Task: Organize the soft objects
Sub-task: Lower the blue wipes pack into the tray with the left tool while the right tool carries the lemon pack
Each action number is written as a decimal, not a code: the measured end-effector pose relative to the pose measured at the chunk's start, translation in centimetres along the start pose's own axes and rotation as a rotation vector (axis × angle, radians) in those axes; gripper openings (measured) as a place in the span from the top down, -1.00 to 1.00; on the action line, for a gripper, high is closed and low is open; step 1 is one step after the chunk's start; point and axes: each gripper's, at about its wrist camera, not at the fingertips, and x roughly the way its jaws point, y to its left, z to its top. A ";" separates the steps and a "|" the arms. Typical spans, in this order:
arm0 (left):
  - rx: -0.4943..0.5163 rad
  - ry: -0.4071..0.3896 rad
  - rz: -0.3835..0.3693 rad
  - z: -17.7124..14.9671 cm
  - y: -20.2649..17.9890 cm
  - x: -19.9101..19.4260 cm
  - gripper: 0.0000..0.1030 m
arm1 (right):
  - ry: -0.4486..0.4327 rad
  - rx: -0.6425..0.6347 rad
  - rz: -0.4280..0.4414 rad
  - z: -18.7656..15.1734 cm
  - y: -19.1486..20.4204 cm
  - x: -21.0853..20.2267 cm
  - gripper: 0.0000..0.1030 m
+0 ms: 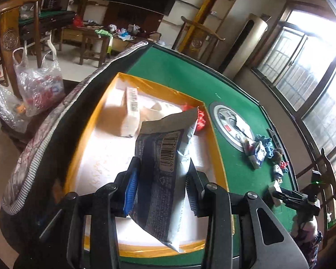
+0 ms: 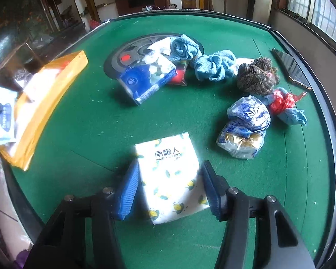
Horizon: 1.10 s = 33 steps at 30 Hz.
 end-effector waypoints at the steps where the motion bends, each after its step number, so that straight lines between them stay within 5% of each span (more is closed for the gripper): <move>1: -0.007 0.006 0.015 0.3 0.4 0.6 0.30 | -0.008 0.000 0.005 0.0 0.2 -0.6 0.03; 12: -0.034 0.041 0.119 2.3 0.4 4.9 0.30 | -0.081 -0.110 0.162 3.1 8.5 -4.1 0.03; 16: -0.039 0.028 0.058 1.7 0.0 4.2 0.29 | -0.075 -0.203 0.245 4.9 14.1 -3.7 0.02; 25: -0.155 -0.066 0.060 -0.5 2.3 -0.7 -0.02 | 0.076 -0.373 0.390 6.6 26.5 1.9 0.02; 31: -0.191 -0.115 0.118 -2.2 4.4 -3.0 -0.02 | 0.256 -0.459 0.283 6.4 31.7 8.0 0.02; 33: -0.193 -0.125 0.131 -2.7 4.9 -3.5 -0.02 | 0.256 -0.473 0.221 7.0 32.0 9.3 0.03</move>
